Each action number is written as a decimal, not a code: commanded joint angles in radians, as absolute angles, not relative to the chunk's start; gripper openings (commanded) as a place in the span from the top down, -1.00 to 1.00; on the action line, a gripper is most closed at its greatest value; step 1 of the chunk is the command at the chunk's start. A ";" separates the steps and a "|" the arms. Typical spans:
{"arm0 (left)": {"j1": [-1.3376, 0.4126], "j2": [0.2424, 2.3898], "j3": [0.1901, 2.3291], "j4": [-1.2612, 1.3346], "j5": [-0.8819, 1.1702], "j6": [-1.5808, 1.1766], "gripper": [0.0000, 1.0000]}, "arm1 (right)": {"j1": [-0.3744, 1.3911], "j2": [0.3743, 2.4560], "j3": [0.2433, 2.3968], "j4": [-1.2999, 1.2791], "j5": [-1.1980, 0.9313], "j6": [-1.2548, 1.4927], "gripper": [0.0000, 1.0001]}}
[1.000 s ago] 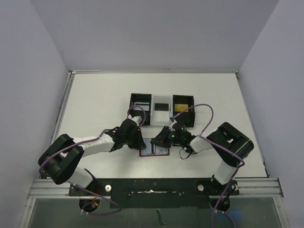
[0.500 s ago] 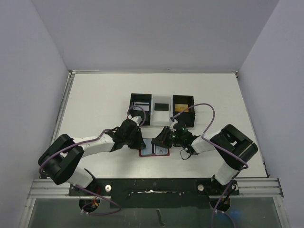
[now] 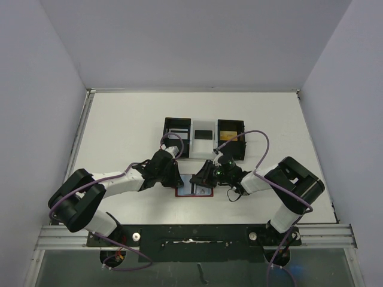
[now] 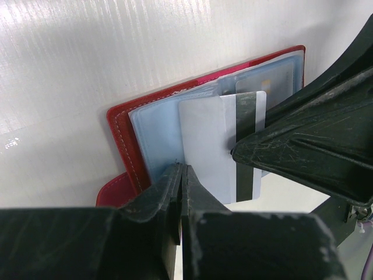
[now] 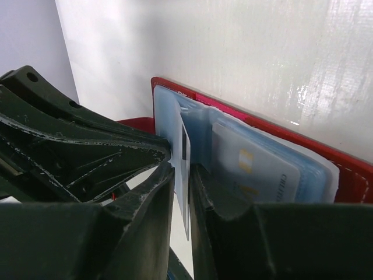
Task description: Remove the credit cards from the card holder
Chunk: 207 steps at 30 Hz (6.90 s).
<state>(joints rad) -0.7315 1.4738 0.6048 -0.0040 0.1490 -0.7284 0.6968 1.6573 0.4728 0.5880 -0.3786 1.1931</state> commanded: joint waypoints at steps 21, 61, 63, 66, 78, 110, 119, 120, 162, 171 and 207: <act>-0.733 1.423 0.593 -0.038 0.098 -0.727 0.96 | 0.715 1.415 0.436 0.381 -0.258 1.108 1.00; -0.551 1.011 0.921 -0.461 -0.083 -0.518 -0.35 | 0.719 1.383 0.661 0.244 -0.267 0.877 1.00; -0.532 0.989 0.915 -0.468 -0.150 -0.486 -0.37 | 0.720 1.354 0.670 0.222 -0.236 0.844 1.00; -0.494 0.969 0.885 -0.447 -0.210 -0.450 -0.38 | 0.719 1.319 0.693 0.200 -0.178 0.763 1.00; -0.131 0.948 0.804 -0.406 -0.046 -0.418 -0.41 | 0.746 1.390 0.947 0.136 0.019 0.299 1.00; -0.126 0.833 0.765 -0.402 -0.055 -0.417 -0.44 | 0.831 2.108 1.675 -0.186 0.299 -0.475 1.00; -0.124 0.821 0.768 -0.406 -0.058 -0.416 -0.44 | 0.827 2.189 1.719 -0.190 0.326 -0.577 1.00; -0.124 0.820 0.769 -0.407 -0.059 -0.416 -0.44 | 0.826 2.194 1.720 -0.181 0.325 -0.585 0.99; -0.122 0.770 0.769 -0.413 -0.117 -0.429 -0.45 | 0.769 2.205 1.830 -0.227 0.195 -0.221 0.32; -0.121 0.776 0.770 -0.411 -0.113 -0.430 -0.45 | 0.763 2.184 1.827 -0.253 0.191 0.231 0.37; -0.121 0.761 0.767 -0.416 -0.127 -0.430 -0.46 | 0.775 2.373 1.988 -0.442 0.292 0.473 0.49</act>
<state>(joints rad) -0.1291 0.7773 0.7467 -0.4461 -0.1238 -0.4328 0.7731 2.3661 1.9278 -0.4332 0.2470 0.4561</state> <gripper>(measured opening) 0.726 0.258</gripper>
